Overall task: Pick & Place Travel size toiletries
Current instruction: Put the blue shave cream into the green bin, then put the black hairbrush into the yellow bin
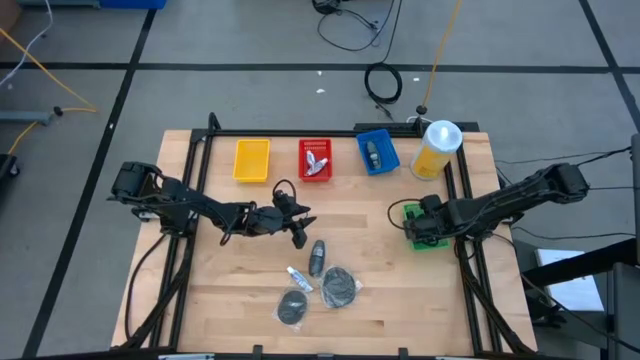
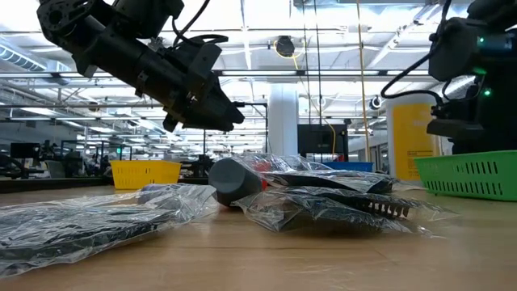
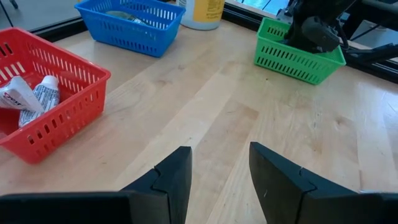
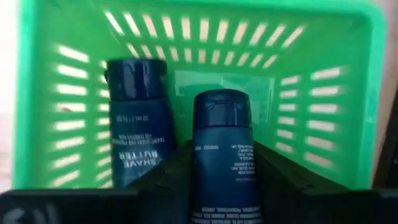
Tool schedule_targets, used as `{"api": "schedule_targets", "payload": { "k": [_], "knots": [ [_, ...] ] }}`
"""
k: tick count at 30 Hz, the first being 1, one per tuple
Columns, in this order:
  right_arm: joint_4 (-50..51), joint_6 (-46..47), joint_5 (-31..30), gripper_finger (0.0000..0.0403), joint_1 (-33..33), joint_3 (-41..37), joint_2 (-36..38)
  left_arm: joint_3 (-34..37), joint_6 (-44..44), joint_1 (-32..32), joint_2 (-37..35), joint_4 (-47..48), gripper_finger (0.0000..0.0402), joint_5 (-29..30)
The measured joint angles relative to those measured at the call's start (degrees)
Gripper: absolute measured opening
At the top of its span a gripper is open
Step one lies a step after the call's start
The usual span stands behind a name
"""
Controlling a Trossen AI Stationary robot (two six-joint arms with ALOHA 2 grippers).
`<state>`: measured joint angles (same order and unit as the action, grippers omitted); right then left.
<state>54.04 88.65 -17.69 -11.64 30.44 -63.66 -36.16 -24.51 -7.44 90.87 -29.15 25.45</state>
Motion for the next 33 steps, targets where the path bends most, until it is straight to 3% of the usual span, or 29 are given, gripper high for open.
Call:
{"api": "schedule_targets", "payload": {
  "k": [8, 13, 19, 25, 29, 33],
  "knots": [
    [0.05, -1.79, -0.35, 0.0181, 0.00, 0.02, 2.66, 0.00, -1.39, 0.00, 0.00, 0.09, 0.0157, -0.11],
    [-0.05, -4.02, -0.36, 0.0175, 0.00, 0.02, 7.18, 0.00, -1.24, 0.00, 0.00, -0.63, 0.0157, -0.65],
    [-5.03, -12.90, -0.49, 0.0160, 0.00, 0.02, 14.89, -0.39, 4.59, -0.07, -2.97, -2.81, 0.0157, -7.10],
    [-21.71, -28.39, -0.11, 0.0152, -0.11, 0.04, 20.44, -0.90, 13.03, -1.76, -7.59, -5.86, 0.0157, -12.76],
    [-38.41, -43.93, 2.59, 0.0150, -0.46, 0.02, 19.79, -0.87, 19.25, -4.38, -9.86, -10.74, 0.0157, -15.66],
    [-57.88, -60.69, 4.99, 0.0150, -2.36, -1.97, 16.69, -0.87, 24.78, -6.70, -11.46, -18.89, 0.0157, -24.05]
  ]
}}
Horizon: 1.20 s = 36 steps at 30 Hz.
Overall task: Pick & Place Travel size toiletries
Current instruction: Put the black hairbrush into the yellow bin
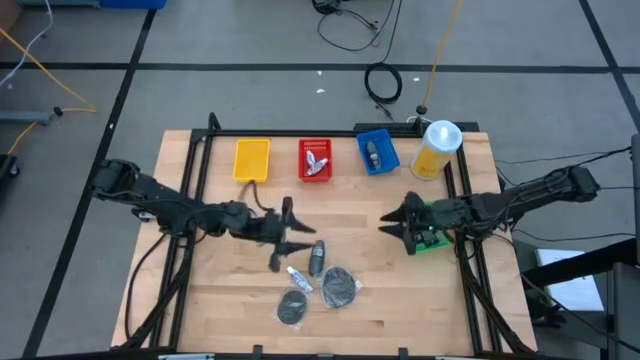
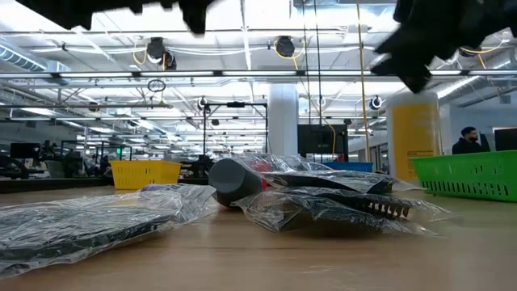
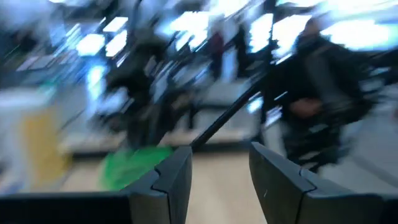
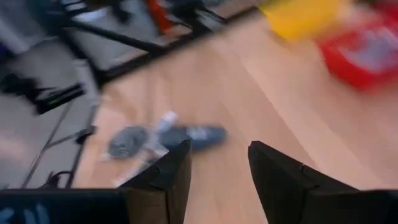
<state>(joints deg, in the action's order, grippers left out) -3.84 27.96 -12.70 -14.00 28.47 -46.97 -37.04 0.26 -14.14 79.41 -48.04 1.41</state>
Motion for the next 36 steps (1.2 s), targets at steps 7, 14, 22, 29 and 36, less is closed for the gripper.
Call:
{"api": "schedule_targets", "payload": {
  "k": [7, 14, 22, 29, 36],
  "knots": [
    [-21.03, -12.15, 7.02, 0.0150, -2.55, -3.70, -10.38, 0.00, 1.12, -1.43, -1.59, -0.25, 0.0157, -3.79],
    [-28.00, -13.61, 7.05, 0.0150, -5.23, -3.69, -22.25, 0.02, -0.55, -3.50, -1.58, 14.31, 0.0157, 7.01],
    [-30.45, -0.32, 13.15, 0.0192, -3.48, -3.67, -32.00, 0.08, -11.77, -3.20, -0.14, 32.77, 0.0157, 7.69],
    [-41.62, 6.12, 16.19, 0.0263, -2.19, -1.65, -44.18, 0.09, -16.84, -3.20, 5.61, 31.19, 0.0157, 7.68],
    [-42.16, 5.82, 23.65, 0.0274, -0.40, 6.48, -54.43, 0.09, -20.28, -3.13, 10.83, 23.12, 0.0157, 7.68]
  ]
}}
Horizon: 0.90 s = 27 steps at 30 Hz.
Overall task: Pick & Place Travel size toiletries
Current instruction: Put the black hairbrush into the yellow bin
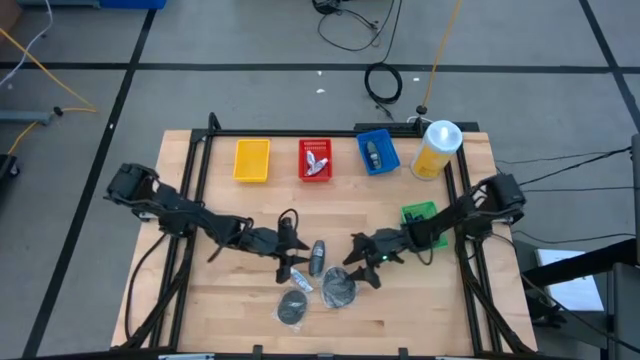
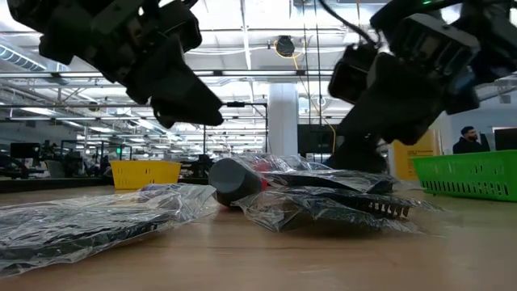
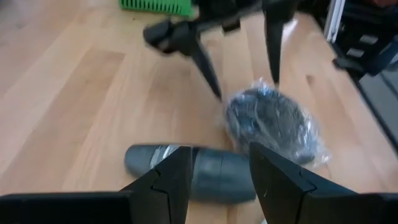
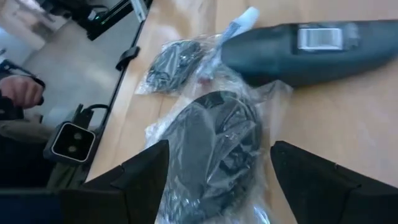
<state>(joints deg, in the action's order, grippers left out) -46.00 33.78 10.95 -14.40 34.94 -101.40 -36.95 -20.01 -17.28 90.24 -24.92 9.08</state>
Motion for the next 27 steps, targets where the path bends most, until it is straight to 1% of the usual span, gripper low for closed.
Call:
{"api": "schedule_targets", "payload": {
  "k": [5, 9, 13, 19, 22, 27],
  "knots": [
    [-0.18, -1.53, 4.00, 0.0252, 0.93, 3.68, -3.66, -0.02, -1.18, 0.00, 3.04, -7.17, 0.0157, 0.02],
    [-0.24, -1.57, 4.08, 0.0223, 1.65, 5.23, -5.46, -0.02, -1.33, 0.00, 5.76, -12.74, 0.0157, 0.01],
    [-0.08, -2.03, 3.69, 0.0199, 2.04, 6.07, -7.19, -0.02, -1.66, 0.00, 7.37, -14.35, 0.0157, 0.01],
    [-0.40, -7.35, -0.63, 0.0162, 1.48, 7.00, -9.59, -0.02, -2.11, 0.00, 7.65, -15.24, 0.0157, 0.02],
    [-0.20, -9.79, -3.45, 0.0122, 1.17, 6.99, -9.69, -0.02, -3.01, 0.04, 7.65, -15.76, 0.0157, 0.02],
    [0.91, -13.84, -6.59, 0.0023, 0.63, 6.91, -9.09, -0.02, -5.33, 0.80, 7.48, -15.70, 0.0157, -0.02]
  ]
}}
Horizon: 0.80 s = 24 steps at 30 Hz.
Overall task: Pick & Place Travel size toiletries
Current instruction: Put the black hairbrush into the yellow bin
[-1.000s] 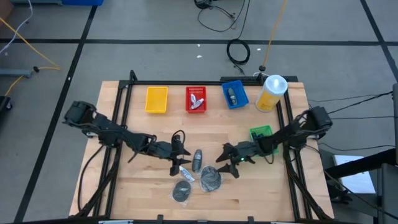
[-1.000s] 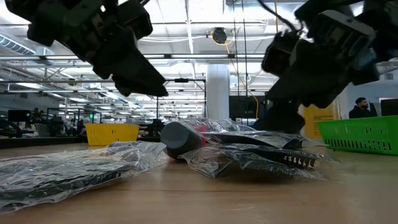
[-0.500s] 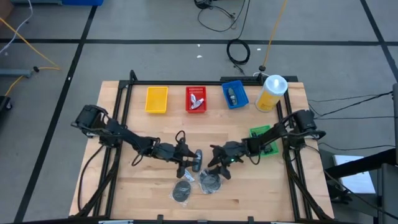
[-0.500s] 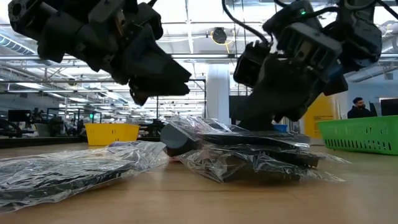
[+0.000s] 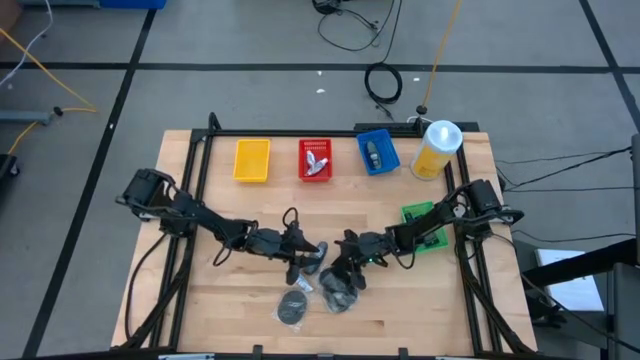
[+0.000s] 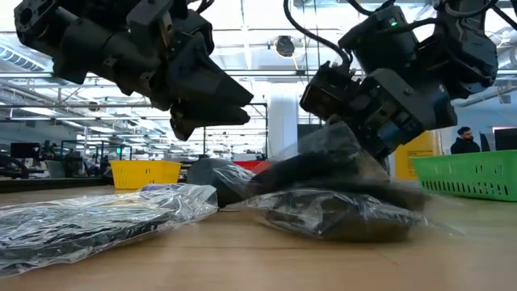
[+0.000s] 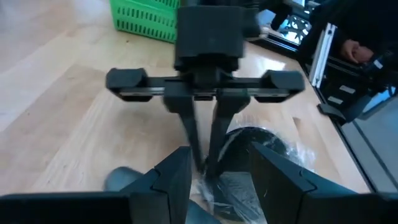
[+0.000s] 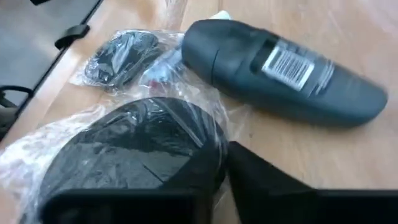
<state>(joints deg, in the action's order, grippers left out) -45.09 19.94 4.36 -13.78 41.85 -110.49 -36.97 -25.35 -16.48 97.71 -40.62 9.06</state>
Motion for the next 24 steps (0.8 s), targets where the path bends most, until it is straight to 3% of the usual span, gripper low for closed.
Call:
{"api": "schedule_targets", "payload": {
  "k": [6, 11, 16, 24],
  "knots": [
    [5.84, -3.31, -4.79, 0.0012, -0.87, -0.04, 7.11, 0.00, 0.32, 0.77, -3.18, -0.75, 0.0157, 0.01],
    [16.56, -8.95, -18.31, 0.0003, -3.67, -0.08, 16.25, 0.00, 3.65, 1.08, -5.01, -5.12, 0.0157, 0.04],
    [19.40, -16.03, -32.50, 0.0001, -7.55, -0.12, 21.31, 0.00, 5.56, 3.17, -4.98, -7.27, 0.0165, 0.19],
    [17.45, -20.58, -37.61, 0.0001, -9.19, -0.18, 21.53, 0.00, 4.33, 8.49, -4.92, -5.94, 0.0282, -3.07]
  ]
}}
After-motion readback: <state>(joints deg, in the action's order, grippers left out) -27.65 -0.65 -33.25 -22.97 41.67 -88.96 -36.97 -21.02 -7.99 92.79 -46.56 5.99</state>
